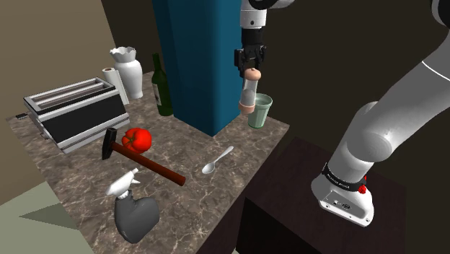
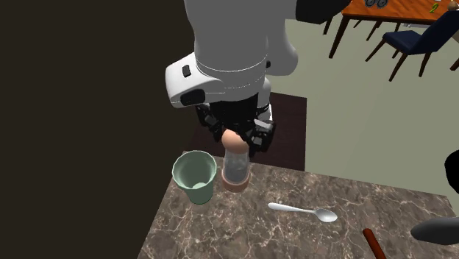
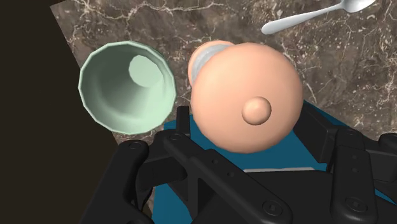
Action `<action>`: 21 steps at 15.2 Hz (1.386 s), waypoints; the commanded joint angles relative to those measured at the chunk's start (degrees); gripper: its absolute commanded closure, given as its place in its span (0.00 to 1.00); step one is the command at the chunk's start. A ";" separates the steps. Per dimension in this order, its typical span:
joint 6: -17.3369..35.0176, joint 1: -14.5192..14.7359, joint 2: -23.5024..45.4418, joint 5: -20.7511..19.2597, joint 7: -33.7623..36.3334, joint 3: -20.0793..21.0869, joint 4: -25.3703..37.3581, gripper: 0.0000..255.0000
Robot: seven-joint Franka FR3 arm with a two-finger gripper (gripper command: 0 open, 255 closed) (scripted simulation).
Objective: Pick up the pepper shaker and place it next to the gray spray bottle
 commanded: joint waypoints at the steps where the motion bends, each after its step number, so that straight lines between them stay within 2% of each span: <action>1: -1.61 -0.01 -0.09 -0.01 0.01 -0.02 1.51 1.00; 21: -17.21 -0.01 2.83 -0.03 0.34 -0.08 20.03 1.00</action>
